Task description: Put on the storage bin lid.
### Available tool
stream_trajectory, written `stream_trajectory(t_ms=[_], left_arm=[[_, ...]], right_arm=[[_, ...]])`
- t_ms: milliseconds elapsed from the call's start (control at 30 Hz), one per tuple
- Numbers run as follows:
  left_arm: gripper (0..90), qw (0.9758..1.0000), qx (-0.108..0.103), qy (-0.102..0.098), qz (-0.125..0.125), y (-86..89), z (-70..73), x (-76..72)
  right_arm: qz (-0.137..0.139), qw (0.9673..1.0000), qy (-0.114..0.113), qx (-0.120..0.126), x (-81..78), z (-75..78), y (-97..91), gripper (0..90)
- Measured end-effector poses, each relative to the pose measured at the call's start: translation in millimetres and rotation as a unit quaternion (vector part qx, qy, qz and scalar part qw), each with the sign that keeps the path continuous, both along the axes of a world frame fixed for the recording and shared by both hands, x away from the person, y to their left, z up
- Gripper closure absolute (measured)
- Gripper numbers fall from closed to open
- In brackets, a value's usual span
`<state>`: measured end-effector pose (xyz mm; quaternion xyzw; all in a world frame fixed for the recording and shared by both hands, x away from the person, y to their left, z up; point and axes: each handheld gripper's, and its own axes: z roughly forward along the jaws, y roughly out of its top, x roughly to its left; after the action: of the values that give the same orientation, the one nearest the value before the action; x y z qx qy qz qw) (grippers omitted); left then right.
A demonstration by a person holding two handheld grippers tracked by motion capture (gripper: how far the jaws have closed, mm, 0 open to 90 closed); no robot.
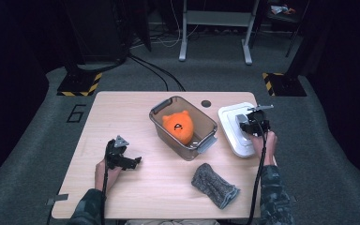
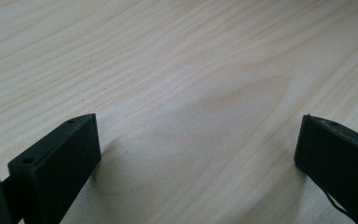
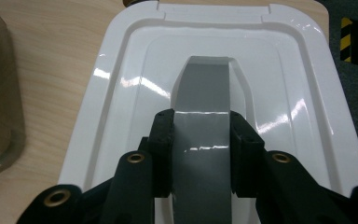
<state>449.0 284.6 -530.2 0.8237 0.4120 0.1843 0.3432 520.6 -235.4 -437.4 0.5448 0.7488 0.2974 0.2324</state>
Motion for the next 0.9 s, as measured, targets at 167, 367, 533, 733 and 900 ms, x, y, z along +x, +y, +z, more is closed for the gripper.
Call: stream_trajectory(t_ms=[167,367,533,733,900], left_arm=[[0.0,1.0000,0.000,0.000,0.000,0.0,0.0,0.0],[0.0,1.0000,-0.001,0.001,0.000,-0.1,-0.1,-0.1],[0.0,1.0000,-0.001,0.001,0.000,-0.1,0.0,0.0],[0.0,1.0000,0.000,0.000,0.000,0.0,0.0,0.0],[0.0,1.0000,0.000,0.000,0.000,0.0,0.0,0.0]], right_arm=[[0.003,1.0000,-0.003,-0.003,-3.8,6.6,-1.4,66.5],[0.009,0.9999,-0.008,0.001,-4.0,12.5,-3.8,66.5],[0.010,0.9999,-0.009,0.001,-3.8,21.7,-3.7,66.5],[0.018,0.9997,-0.011,-0.010,-2.8,32.6,0.3,66.5],[0.026,0.9994,-0.016,-0.013,-0.5,44.0,4.1,66.5]])
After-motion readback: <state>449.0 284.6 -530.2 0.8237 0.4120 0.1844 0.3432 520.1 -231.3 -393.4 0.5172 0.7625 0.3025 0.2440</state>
